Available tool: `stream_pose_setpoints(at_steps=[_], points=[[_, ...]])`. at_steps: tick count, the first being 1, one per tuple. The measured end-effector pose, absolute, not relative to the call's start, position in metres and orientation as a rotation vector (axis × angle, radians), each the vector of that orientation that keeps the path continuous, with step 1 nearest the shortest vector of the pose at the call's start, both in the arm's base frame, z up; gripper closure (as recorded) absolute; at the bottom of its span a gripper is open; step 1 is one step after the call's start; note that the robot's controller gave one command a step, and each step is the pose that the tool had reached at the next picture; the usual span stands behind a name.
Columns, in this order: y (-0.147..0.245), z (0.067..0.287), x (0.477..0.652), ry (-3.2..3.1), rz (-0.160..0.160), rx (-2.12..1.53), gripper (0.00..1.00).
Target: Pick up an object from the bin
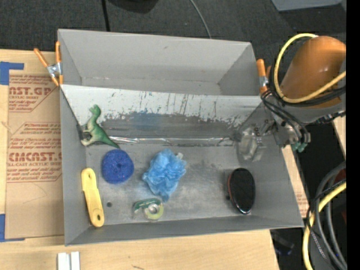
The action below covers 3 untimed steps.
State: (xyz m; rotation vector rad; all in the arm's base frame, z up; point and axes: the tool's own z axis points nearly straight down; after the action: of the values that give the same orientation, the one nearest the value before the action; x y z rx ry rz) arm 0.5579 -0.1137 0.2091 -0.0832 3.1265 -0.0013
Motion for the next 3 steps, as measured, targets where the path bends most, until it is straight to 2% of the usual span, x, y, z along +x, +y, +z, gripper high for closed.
stream_pose_setpoints(at_steps=[1,2,3], points=[[-0.096,0.106,0.554,3.099,-0.004,-0.417,0.00],[-0.095,0.105,0.554,3.099,-0.002,-0.420,0.00],[-0.111,0.095,0.546,3.102,0.004,-0.379,0.00]])
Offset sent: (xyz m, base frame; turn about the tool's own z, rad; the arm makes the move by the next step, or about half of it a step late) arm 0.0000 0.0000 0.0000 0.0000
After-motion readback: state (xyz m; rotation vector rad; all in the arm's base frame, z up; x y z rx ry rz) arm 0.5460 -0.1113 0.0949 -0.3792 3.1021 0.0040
